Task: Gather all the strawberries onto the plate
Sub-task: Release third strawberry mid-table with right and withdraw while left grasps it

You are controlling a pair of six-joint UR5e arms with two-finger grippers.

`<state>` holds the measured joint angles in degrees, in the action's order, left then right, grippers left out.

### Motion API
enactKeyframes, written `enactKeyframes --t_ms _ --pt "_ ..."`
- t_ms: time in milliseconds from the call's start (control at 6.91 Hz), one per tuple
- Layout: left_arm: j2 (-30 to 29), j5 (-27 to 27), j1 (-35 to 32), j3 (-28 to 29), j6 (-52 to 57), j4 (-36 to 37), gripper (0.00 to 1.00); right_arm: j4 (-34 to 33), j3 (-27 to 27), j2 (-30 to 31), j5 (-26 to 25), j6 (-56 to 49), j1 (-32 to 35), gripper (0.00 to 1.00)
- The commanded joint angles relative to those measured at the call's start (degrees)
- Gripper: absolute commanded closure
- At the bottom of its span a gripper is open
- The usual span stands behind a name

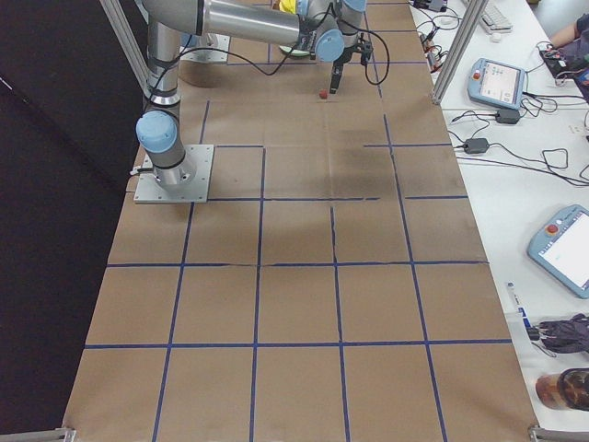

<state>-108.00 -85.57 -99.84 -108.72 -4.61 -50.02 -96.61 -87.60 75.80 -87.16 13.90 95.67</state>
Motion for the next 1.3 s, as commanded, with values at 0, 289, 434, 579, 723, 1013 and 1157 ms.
enactKeyframes --t_ms 0,289,434,579,723,1013,1157 --pt "-10.25 -0.64 -8.23 10.58 -4.26 -0.17 0.01 11.12 -0.29 8.79 -0.47 -5.53 -2.33 0.00" --pt "-13.45 -0.04 -8.88 11.77 -4.27 -0.08 0.03 14.60 -3.87 15.05 -0.65 -10.80 -3.99 0.00" --pt "-14.16 -0.30 -8.97 11.78 -4.35 -0.08 0.03 13.65 -7.11 17.69 -0.12 -11.78 -5.92 0.00" --pt "-14.25 -0.13 -8.97 11.60 -4.44 -0.17 0.09 11.72 -8.02 19.02 -0.47 -11.88 -7.16 0.00" --pt "-14.17 -0.12 -8.97 11.51 -4.44 -0.17 0.32 11.36 -7.94 19.20 -0.56 -11.62 -7.08 0.00" --pt "-13.82 -0.21 -8.88 11.60 -4.53 -0.87 1.00 11.44 -7.50 19.82 -3.78 -10.66 -6.91 0.00" --pt "-13.73 -0.73 -8.88 11.69 -4.44 -0.78 1.00 11.44 -7.50 19.73 -3.46 -10.74 -6.91 0.00"
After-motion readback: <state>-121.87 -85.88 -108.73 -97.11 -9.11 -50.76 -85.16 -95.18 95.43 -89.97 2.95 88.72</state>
